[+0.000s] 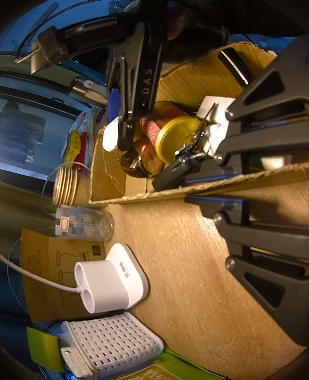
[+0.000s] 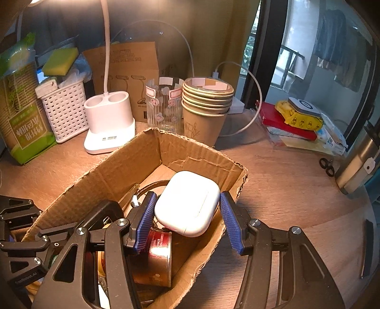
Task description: Organize rigid objects
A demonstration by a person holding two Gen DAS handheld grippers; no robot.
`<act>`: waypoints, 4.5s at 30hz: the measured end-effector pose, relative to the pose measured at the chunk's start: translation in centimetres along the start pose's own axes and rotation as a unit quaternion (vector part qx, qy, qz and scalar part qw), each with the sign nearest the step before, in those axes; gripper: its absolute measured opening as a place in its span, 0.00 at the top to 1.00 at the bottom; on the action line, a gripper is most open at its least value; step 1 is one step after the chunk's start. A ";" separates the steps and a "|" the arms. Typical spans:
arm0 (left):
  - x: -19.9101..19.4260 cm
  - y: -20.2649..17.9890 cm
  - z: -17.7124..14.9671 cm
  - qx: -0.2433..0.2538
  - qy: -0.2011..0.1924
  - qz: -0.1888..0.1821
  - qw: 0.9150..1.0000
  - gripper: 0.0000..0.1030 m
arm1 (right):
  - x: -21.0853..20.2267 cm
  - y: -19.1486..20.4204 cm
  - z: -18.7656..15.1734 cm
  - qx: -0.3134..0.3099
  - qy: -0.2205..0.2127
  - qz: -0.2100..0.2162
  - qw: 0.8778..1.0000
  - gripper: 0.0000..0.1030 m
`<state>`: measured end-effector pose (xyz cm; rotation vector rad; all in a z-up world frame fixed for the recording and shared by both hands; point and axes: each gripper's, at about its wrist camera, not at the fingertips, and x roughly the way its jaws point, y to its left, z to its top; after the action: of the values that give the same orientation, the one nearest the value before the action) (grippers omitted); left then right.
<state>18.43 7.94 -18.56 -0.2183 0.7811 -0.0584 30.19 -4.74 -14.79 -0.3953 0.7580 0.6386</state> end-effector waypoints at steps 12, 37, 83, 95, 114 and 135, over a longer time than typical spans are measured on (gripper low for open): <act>-0.4 -0.4 0.0 0.004 -0.003 0.002 1.000 0.89 | 1.0 1.3 0.0 -0.052 0.032 -0.042 0.997 0.44; -1.6 -1.3 -0.4 0.020 -0.029 0.020 0.999 0.89 | -5.7 1.8 -0.2 0.000 0.025 -0.073 0.997 0.44; -20.0 -7.0 2.2 0.115 -0.209 -0.052 0.970 0.37 | -27.1 5.6 -6.8 0.117 -0.147 -0.185 0.965 0.43; -23.7 -6.8 3.4 0.121 -0.226 -0.054 0.965 0.16 | -30.7 7.2 -6.8 0.137 -0.202 -0.196 0.950 0.38; -26.4 -6.1 3.6 0.113 -0.279 -0.017 0.954 0.06 | -33.5 8.4 -7.0 0.151 -0.245 -0.213 0.934 0.34; -25.9 -6.4 3.5 0.122 -0.268 -0.028 0.955 0.06 | -32.2 7.7 -7.3 0.169 -0.235 -0.207 0.935 0.33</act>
<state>2.71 5.74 3.20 -0.0158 0.2216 -0.1423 3.63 -15.46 3.26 -0.0674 0.2982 0.1799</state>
